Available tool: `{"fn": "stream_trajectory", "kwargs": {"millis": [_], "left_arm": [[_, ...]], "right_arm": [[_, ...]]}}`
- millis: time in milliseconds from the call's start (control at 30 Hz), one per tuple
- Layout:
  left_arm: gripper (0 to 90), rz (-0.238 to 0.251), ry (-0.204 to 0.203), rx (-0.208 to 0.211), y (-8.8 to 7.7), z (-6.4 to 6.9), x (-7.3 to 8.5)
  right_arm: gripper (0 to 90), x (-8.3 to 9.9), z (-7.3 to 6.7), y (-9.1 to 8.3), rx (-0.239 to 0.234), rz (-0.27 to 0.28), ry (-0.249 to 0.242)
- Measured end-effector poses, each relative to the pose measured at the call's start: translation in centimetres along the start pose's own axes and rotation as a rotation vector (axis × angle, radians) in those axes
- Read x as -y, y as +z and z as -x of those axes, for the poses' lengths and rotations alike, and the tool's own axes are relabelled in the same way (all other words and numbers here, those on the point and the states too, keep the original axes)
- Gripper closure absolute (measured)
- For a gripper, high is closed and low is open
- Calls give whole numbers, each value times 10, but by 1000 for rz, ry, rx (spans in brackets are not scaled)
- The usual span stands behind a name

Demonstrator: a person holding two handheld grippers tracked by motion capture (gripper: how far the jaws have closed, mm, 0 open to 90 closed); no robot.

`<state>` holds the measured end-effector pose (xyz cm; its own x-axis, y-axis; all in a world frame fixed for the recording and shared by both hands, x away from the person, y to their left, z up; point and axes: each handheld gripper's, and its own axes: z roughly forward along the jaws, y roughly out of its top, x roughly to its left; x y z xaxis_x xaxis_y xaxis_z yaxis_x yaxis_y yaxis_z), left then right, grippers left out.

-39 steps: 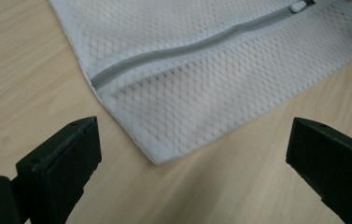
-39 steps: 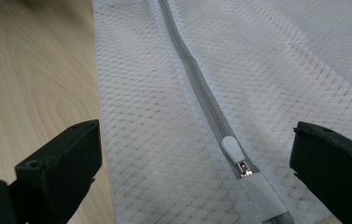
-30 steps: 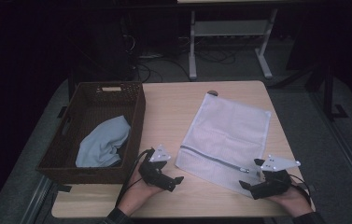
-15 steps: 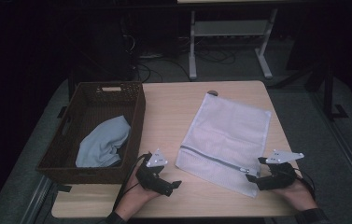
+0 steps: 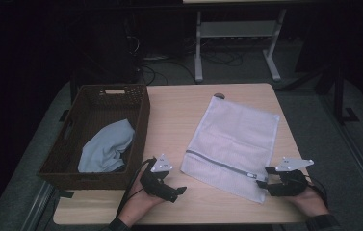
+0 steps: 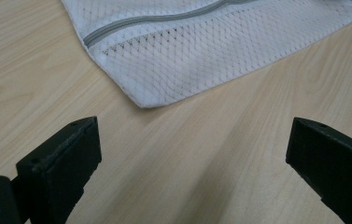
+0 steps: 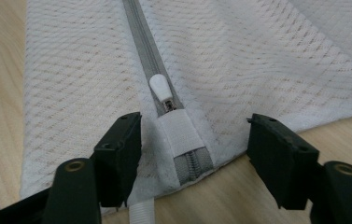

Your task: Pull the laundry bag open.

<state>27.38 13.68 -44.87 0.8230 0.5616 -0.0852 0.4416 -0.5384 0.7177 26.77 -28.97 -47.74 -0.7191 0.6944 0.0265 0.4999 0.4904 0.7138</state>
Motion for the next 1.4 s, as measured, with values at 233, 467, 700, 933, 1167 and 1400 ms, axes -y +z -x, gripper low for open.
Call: {"fn": "stream_trajectory", "kwargs": {"millis": [233,467,700,933,1167,1400], "left_arm": [[32,-4,1,5,2,1,0],[32,-8,-2,11,3,1,1],[41,-10,1,18,4,1,1],[46,-12,-6,33,6,-1,1],[69,-2,-17,57,8,-1,-2],[160,21,11,74,8,3,-4]], "right_arm": [[505,2,0,-1,-7,26,1],[671,2,1,-2,-28,37,25],[823,0,2,1,-78,34,53],[844,-4,3,2,-90,15,87],[846,-14,-5,2,-125,30,43],[848,-20,-10,1,-136,49,21]]}}
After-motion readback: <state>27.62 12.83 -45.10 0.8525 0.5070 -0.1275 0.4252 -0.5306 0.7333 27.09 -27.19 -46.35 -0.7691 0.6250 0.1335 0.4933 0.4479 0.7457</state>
